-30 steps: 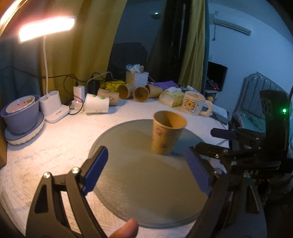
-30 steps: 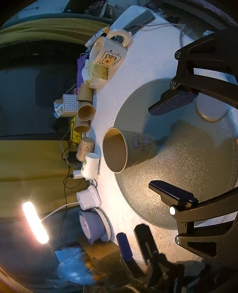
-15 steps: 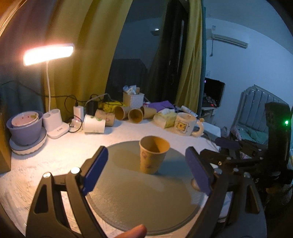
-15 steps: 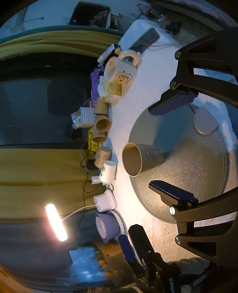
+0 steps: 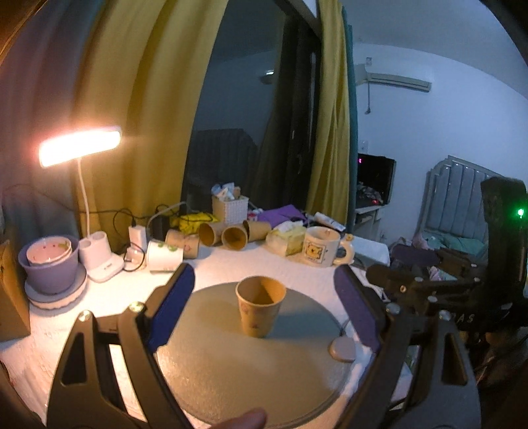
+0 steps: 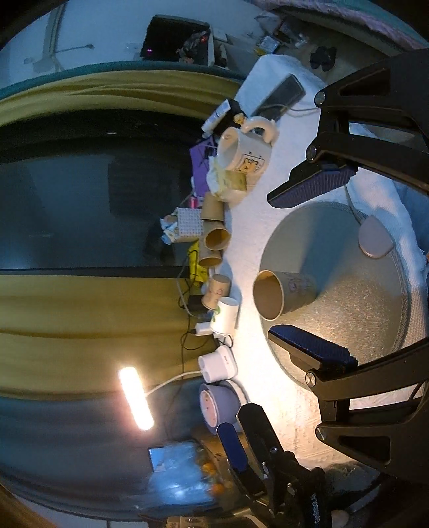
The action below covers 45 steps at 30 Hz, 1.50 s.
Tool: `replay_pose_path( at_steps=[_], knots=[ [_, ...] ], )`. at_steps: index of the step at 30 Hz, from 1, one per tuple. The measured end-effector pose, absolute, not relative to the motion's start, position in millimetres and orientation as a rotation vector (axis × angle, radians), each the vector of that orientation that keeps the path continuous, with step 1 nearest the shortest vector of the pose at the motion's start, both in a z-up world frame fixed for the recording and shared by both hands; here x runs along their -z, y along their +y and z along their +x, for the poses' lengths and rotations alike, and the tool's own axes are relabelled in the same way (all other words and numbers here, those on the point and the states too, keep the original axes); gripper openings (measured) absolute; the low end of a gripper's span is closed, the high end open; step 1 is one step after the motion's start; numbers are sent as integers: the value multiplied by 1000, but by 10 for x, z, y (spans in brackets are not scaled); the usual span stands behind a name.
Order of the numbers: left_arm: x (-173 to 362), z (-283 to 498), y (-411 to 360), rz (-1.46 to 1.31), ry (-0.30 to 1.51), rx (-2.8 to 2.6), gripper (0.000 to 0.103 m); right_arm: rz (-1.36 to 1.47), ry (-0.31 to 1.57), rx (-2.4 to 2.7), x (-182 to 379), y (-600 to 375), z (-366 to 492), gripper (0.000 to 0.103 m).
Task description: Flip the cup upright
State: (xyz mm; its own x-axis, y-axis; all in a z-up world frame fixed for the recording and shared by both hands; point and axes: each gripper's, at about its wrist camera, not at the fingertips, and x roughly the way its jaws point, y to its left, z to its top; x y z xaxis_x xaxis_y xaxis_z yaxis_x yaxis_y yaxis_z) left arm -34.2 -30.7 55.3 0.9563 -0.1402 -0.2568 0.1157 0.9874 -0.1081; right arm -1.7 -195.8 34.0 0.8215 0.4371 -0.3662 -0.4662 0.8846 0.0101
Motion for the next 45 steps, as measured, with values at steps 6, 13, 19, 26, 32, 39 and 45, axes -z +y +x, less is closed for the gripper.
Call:
replay_pose_path(
  at_steps=[6,13,19,26,32,39,45],
  knots=[
    [-715,-393,-353,-47,214,126,87,-75,329,-473,-475,-2008,-101,76],
    [-837,-317,-332,-51,201,96,87,-58,305,-482,-577,-2012,-80,76],
    [-781,-273,-228,-53,188,52,87,-61,314,-492,-578,-1942,3,76],
    [-720,-237,-71,-85,198,29,87,-77,336,-501,-534,-1823,70,76],
    [-679,-226,-27,-96,207,26,87,-85,355,-510,-483,-1750,97,76],
    [-669,-232,-31,-94,210,29,87,-87,366,-513,-457,-1719,99,76],
    [-659,-226,-39,-93,214,30,87,-86,369,-515,-453,-1716,91,76]
  ],
)
